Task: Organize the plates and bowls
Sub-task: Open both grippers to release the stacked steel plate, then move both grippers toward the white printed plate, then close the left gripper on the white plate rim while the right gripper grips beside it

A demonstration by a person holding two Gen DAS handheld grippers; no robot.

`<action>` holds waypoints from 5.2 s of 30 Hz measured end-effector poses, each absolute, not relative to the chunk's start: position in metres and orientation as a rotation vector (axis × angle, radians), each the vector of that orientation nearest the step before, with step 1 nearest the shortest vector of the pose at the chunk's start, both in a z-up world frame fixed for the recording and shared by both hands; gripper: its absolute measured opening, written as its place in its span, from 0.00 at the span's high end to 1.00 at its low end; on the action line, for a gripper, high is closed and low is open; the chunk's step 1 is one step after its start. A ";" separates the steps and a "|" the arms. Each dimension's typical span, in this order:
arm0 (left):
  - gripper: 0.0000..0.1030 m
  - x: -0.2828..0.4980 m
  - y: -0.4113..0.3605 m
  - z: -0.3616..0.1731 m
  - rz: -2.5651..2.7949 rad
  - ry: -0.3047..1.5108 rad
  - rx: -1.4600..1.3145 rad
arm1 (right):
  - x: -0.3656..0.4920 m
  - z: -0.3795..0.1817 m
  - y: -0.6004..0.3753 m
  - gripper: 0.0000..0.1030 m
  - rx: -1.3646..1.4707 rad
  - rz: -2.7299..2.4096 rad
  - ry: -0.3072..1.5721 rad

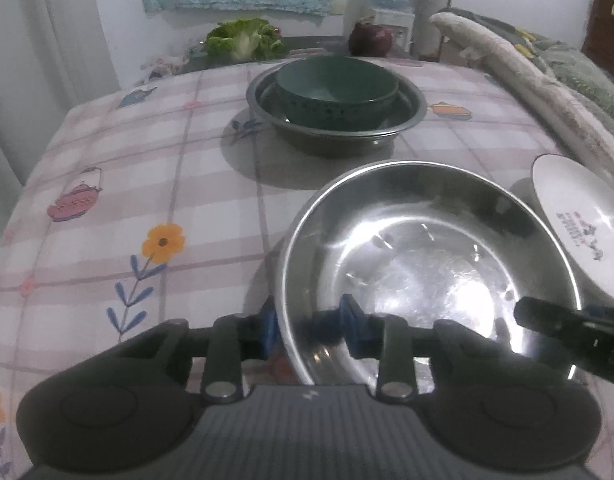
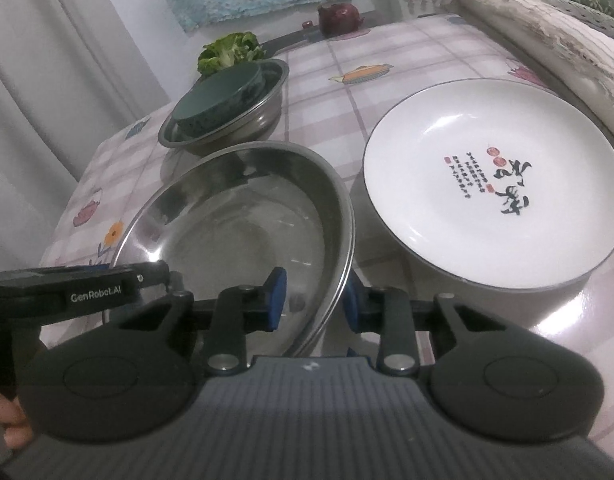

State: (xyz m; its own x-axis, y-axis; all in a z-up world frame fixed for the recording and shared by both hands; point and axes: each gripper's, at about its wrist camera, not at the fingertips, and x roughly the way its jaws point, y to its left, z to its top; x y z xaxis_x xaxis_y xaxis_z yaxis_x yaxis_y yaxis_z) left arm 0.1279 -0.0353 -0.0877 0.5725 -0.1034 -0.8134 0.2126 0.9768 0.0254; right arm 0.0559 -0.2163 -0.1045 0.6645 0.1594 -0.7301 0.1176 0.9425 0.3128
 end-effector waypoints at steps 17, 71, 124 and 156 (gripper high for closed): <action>0.63 0.101 -0.002 -0.080 -0.116 0.978 0.074 | 0.046 -0.103 -0.186 0.70 0.305 0.142 0.901; 0.23 0.084 -0.146 -0.022 -0.396 0.826 0.114 | 0.009 -0.029 -0.354 0.01 -0.050 -0.360 0.583; 0.64 0.104 -0.231 -0.081 -0.388 1.017 0.182 | 0.077 -0.126 -0.441 0.57 0.595 -0.004 0.732; 0.64 0.036 -0.195 -0.075 -0.426 1.043 0.184 | -0.009 -0.119 -0.399 0.55 0.578 -0.030 0.765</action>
State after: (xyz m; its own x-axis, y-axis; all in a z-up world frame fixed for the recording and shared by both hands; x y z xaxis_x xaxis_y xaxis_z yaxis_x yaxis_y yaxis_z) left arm 0.0362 -0.1948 -0.0753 0.4311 -0.2532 -0.8661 0.4251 0.9036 -0.0527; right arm -0.0088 -0.3991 -0.1194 0.7285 0.1792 -0.6612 0.2306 0.8447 0.4829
